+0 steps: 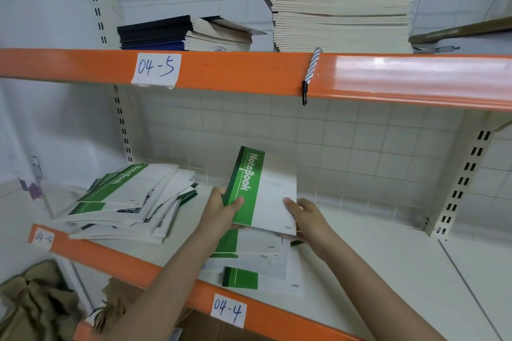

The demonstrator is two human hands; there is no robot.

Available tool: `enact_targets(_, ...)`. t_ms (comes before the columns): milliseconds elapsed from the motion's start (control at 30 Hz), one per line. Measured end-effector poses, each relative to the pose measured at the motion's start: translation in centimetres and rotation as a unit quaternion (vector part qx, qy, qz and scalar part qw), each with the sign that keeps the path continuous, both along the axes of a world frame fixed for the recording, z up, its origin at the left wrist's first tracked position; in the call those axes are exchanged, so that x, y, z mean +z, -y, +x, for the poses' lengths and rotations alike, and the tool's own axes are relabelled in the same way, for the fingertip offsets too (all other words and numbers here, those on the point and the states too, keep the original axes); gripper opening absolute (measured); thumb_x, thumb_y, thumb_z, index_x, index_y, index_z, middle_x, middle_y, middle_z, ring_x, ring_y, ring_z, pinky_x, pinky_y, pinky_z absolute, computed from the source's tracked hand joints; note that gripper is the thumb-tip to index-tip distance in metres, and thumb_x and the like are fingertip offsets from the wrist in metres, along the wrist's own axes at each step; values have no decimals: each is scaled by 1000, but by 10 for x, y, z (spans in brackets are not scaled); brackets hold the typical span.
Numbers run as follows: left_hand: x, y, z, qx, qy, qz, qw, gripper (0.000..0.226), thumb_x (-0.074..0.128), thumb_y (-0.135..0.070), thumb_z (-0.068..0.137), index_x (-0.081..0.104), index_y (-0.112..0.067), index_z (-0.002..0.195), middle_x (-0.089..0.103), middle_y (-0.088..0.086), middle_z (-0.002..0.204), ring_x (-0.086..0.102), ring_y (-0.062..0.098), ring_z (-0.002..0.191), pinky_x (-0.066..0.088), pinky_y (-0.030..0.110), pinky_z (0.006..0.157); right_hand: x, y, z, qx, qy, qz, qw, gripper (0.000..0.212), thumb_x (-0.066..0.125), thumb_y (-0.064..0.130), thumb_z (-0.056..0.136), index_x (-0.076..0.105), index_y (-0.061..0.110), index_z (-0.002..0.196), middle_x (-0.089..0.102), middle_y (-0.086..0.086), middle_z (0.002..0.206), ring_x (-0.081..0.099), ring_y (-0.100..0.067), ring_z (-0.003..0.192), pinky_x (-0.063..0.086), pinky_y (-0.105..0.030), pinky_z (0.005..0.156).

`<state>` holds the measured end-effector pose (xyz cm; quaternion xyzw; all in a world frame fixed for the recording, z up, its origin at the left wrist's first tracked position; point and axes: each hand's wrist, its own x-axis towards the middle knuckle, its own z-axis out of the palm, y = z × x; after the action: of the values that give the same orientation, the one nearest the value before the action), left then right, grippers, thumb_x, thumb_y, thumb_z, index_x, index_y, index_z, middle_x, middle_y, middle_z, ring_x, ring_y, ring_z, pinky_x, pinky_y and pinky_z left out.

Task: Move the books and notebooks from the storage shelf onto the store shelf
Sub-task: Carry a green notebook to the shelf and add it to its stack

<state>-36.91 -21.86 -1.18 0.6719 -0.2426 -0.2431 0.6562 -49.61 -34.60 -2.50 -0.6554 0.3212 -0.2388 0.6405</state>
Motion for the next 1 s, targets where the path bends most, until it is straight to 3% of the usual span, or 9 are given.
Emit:
enact_targets(133, -7, -4, 5, 43, 119, 46, 991, 33, 30, -31, 103, 60, -17, 98, 63, -2, 89, 61, 12, 78, 53, 27, 63, -2, 6, 2, -29, 81, 101, 991, 21, 42, 9, 100, 53, 4, 116, 62, -8, 90, 58, -18, 71, 45, -19, 38)
enact_targets(300, -41, -18, 32, 55, 348, 354, 866, 47, 58, -60, 82, 54, -14, 84, 53, 5, 93, 53, 21, 89, 46, 31, 72, -12, 15, 3, -65, 86, 114, 988, 23, 40, 11, 101, 52, 7, 120, 65, -10, 105, 61, -22, 86, 50, -23, 46)
enact_targets(433, -35, -17, 28, 28, 289, 330, 898, 41, 71, -48, 79, 42, -20, 72, 52, -4, 72, 49, 8, 62, 34, 21, 49, -13, 16, 4, -48, 81, 114, 989, 19, 41, 11, 101, 55, 7, 112, 64, -7, 94, 60, -20, 79, 47, -19, 42)
enact_targets(600, -31, -10, 31, 119, 368, 236, 892, 21, 63, -18, 89, 46, -10, 96, 59, 5, 80, 56, 15, 66, 51, 33, 57, -11, 8, 8, -42, 67, 82, 994, 17, 41, 7, 99, 57, 5, 103, 64, -10, 89, 59, -21, 72, 48, -24, 48)
enact_targets(667, -23, -7, 30, 116, 273, 137, 945, 11, 51, -14, 96, 44, -8, 103, 56, 3, 80, 51, 12, 65, 46, 26, 58, -13, 7, 11, -59, 67, 38, 995, 17, 43, 8, 97, 58, 6, 106, 67, -12, 103, 63, -25, 84, 51, -31, 70)
enact_targets(733, -15, -3, 25, 72, 97, 42, 992, 12, 47, -18, 99, 48, -13, 110, 59, 3, 104, 57, 17, 92, 49, 34, 86, -11, 4, 12, -63, 65, 8, 996, 22, 45, 14, 98, 56, 10, 117, 66, -7, 114, 64, -24, 99, 50, -35, 84)
enact_targets(867, 5, -1, 8, -32, -76, -73, 994, 24, 37, -19, 102, 58, -10, 107, 67, 13, 107, 65, 25, 94, 60, 40, 73, -10, 6, 12, -23, 81, 103, 991, 27, 51, 18, 97, 53, 11, 123, 67, -8, 115, 65, -24, 98, 57, -33, 65)
enact_targets(933, 4, -1, 8, -22, 26, -27, 999, 24, 38, -17, 102, 62, -12, 101, 69, 13, 102, 67, 22, 86, 60, 32, 70, -10, 9, 11, -38, 96, 145, 984, 35, 52, 15, 96, 48, 9, 131, 64, -9, 120, 64, -23, 99, 55, -26, 55)
enact_targets(1000, -9, -2, 18, -1, 263, 154, 952, 24, 45, -27, 99, 64, -11, 102, 67, 11, 105, 62, 20, 88, 51, 24, 71, -8, 11, 9, -60, 112, 154, 980, 37, 50, 12, 97, 44, 7, 134, 63, -7, 120, 64, -18, 92, 52, -21, 49)
